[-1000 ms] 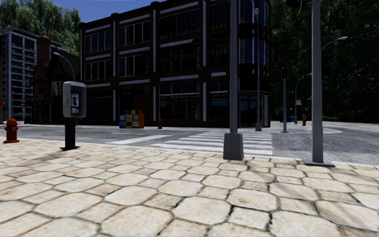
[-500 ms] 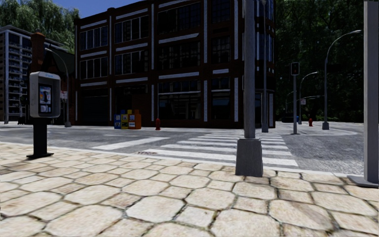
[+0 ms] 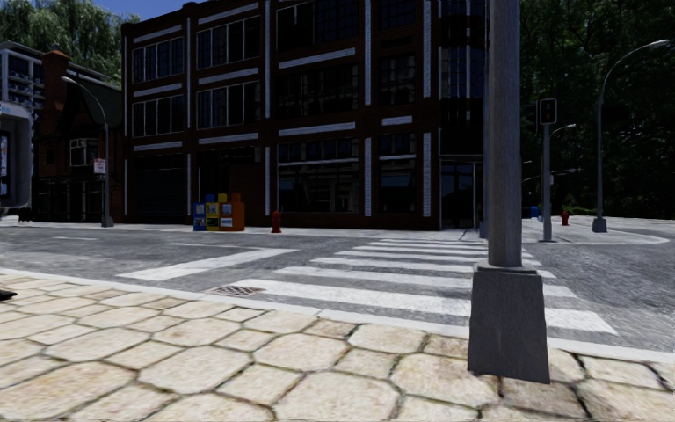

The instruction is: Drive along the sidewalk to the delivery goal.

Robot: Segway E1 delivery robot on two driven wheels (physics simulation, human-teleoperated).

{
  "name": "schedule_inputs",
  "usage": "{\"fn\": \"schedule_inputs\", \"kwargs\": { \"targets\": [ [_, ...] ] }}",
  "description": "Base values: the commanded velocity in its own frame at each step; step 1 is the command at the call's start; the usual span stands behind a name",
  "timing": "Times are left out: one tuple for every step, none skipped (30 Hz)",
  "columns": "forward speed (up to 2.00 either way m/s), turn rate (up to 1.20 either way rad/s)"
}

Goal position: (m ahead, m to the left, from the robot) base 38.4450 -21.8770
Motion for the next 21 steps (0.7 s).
{"fn": "schedule_inputs", "kwargs": {
  "targets": [
    [2.0,0.0],
    [2.0,0.0],
    [2.0,0.0],
    [2.0,0.0],
    [2.0,0.0],
    [2.0,0.0],
    [2.0,0.0],
    [2.0,0.0],
    [2.0,0.0],
    [2.0,0.0],
    [2.0,0.0],
    [2.0,0.0],
    [2.0,0.0],
    [2.0,0.0],
    [2.0,-0.08],
    [2.0,-0.19],
    [2.0,-0.19],
    [2.0,-0.24],
    [1.92,-0.25],
    [1.88,-0.26],
    [1.88,-0.26]
  ]
}}
